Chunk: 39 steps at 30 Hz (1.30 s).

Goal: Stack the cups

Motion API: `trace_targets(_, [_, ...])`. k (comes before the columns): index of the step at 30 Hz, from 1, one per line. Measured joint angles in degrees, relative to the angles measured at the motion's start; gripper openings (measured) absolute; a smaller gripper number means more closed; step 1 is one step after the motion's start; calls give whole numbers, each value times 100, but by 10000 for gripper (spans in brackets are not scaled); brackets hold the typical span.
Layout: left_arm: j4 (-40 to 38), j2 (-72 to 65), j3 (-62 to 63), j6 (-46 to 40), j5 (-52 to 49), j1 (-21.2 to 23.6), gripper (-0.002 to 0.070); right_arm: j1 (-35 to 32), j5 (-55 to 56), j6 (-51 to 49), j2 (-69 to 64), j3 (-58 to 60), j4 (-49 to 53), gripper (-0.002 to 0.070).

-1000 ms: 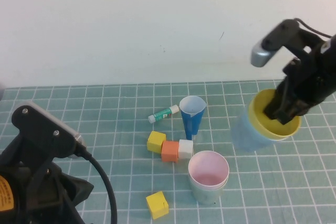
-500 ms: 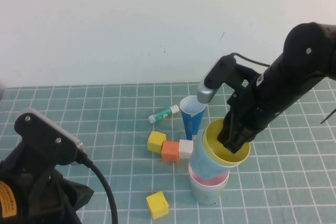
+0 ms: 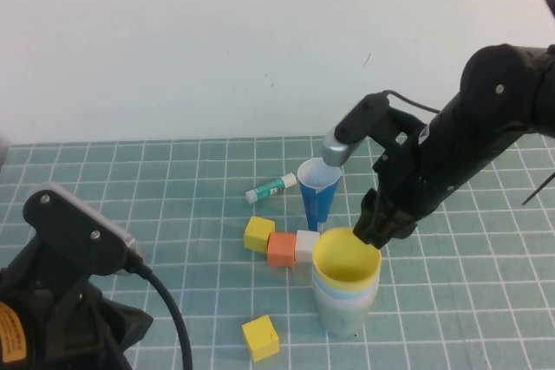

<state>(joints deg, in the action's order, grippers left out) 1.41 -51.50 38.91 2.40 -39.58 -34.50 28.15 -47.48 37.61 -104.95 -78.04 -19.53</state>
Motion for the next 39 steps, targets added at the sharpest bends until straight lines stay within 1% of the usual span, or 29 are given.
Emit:
trace_targets(3, [0, 231, -50, 41, 124, 0, -1, 0, 32, 26, 444, 151, 0, 155])
trace_targets(5, [0, 502, -153, 105, 273, 0, -1, 0, 242, 138, 989, 502, -66, 69])
trace_targets(8, [21, 1099, -375, 198, 438, 0, -1, 0, 730, 415, 1940, 1224, -374, 20])
trace_targets(14, [131, 2373, -973, 424, 464, 0, -1, 0, 1746, 1290, 3987, 2703, -1253, 0])
trace_targets(17, [235, 2922, -1185, 549, 464, 0, -1, 0, 1924, 1600, 4791, 3110, -1572, -1])
trace_targets(20, [464, 3428, -1323, 678, 557, 0, -1, 0, 1977, 1687, 5413, 3373, -1709, -1])
trace_targets(26, [1186, 3871, -1398, 710, 773, 0, -1, 0, 1977, 1739, 5894, 3526, -1743, -1])
trace_targets(39, [1246, 3875, -1424, 710, 786, 0, -1, 0, 1640, 1739, 5909, 3564, -1756, -1])
